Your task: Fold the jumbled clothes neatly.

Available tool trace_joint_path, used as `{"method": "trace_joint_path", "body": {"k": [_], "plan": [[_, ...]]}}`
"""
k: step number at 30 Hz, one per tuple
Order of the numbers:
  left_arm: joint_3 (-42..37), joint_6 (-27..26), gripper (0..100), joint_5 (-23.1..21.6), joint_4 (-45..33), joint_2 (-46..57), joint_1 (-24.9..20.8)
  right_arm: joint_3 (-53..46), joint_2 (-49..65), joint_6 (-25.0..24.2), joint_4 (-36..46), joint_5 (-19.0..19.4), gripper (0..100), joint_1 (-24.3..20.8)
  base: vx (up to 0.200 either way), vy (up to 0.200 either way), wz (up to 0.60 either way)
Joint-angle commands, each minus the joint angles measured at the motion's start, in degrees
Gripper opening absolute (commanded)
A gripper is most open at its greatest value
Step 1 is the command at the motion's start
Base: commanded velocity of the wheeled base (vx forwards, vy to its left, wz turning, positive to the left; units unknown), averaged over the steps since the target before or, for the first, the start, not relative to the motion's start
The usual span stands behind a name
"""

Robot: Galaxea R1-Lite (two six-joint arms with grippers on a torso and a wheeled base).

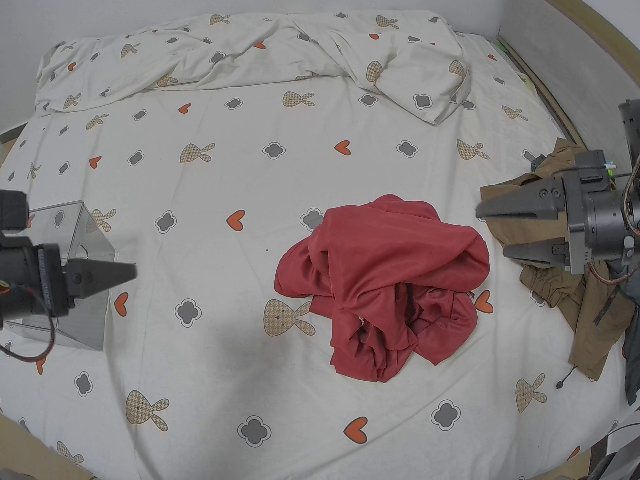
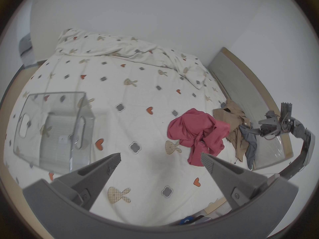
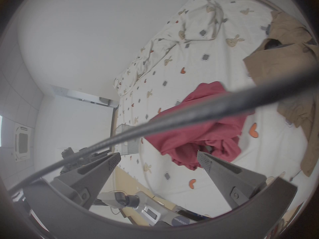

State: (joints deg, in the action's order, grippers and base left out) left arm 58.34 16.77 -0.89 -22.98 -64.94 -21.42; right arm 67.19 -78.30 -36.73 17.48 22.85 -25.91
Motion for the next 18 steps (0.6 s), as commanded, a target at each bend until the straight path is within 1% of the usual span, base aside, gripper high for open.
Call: {"method": "trace_joint_path", "body": {"k": [1,3,6,11,13,14,18], "plan": [[-0.51,-1.83,100,2.12,7.16,-8.54,-9.08,-6.9,7.11,2.89,-0.34,-0.43,100,5.87,0.0,0.0,0.0],[-1.04,-1.92,100,2.65,12.08,-13.9,-13.47,-8.84,9.83,2.98,-0.43,-0.43,100,6.74,0.0,0.0,0.0],[-1.13,-1.92,100,3.79,17.53,-21.46,-17.17,-10.24,13.0,2.98,-0.43,-0.43,100,7.71,0.0,0.0,0.0],[-0.16,-1.83,100,5.72,27.02,-32.18,-20.24,-10.77,16.95,3.07,-0.52,-0.43,100,10.52,0.0,0.0,0.0],[0.1,-1.83,100,6.43,28.34,-34.11,-20.94,-10.94,17.3,3.16,-0.52,-0.43,100,11.23,0.0,0.0,0.0],[0.54,-1.66,100,7.57,29.75,-37.28,-22.44,-11.3,18.18,3.16,-0.52,-0.43,100,12.11,0.0,0.0,0.0],[0.28,-1.83,100,7.57,31.5,-39.12,-23.49,-11.47,21.26,2.98,-0.52,-0.35,100,12.28,0.0,0.0,0.0]]}}
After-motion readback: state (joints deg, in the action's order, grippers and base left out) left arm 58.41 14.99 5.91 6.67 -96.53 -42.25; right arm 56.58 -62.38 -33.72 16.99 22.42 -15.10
